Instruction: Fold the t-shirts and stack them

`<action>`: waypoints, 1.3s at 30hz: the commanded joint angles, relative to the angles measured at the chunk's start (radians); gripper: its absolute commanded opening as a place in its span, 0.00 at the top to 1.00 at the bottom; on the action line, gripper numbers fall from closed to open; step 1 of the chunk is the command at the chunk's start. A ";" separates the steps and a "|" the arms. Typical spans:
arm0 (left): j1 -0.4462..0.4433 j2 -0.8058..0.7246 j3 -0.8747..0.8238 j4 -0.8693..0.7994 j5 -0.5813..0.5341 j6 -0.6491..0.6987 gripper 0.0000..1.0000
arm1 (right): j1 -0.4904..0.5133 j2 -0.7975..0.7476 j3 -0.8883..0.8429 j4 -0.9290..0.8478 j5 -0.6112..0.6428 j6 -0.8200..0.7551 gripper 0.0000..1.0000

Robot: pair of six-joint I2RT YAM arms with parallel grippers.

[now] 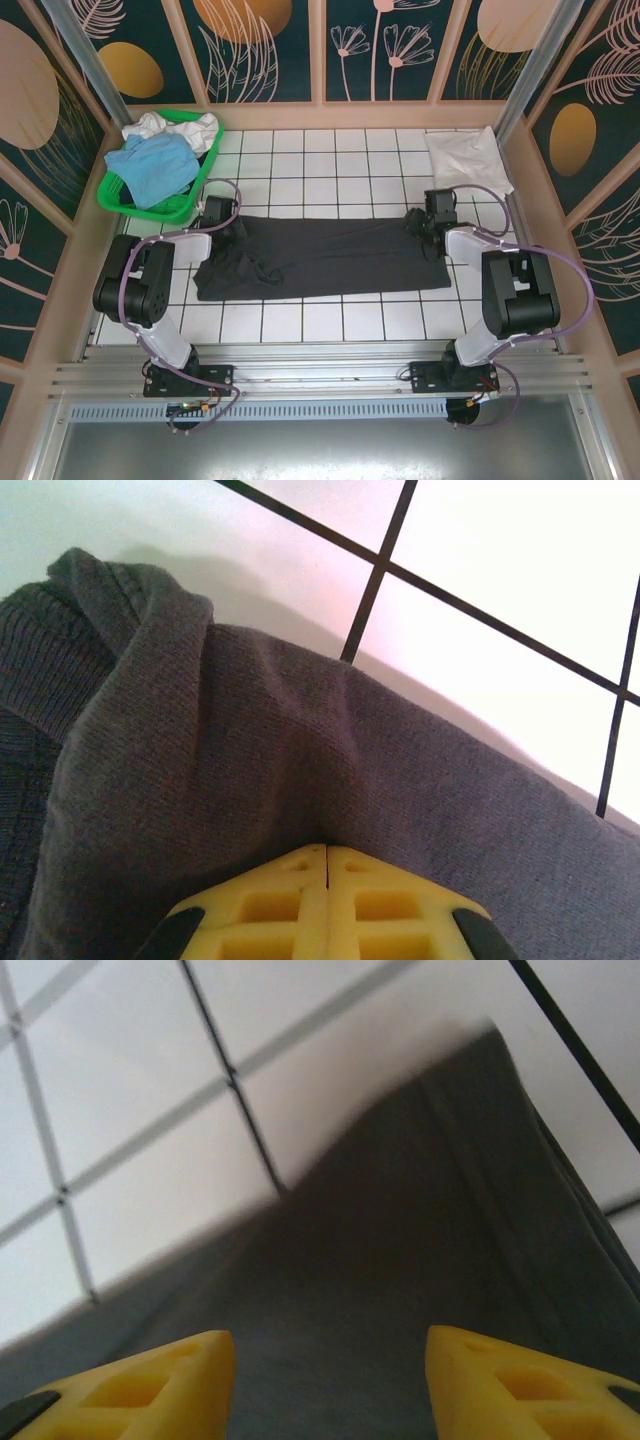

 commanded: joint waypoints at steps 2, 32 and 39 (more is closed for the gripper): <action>0.004 -0.001 0.038 -0.051 -0.034 0.022 1.00 | -0.019 -0.003 -0.077 0.025 -0.011 0.018 0.47; 0.027 -0.143 0.043 -0.096 -0.018 0.028 0.37 | 0.061 -0.147 0.005 -0.014 -0.075 0.024 0.41; -0.124 -0.065 0.153 -0.089 0.097 0.106 0.34 | 0.120 0.054 0.111 0.036 -0.115 0.028 0.41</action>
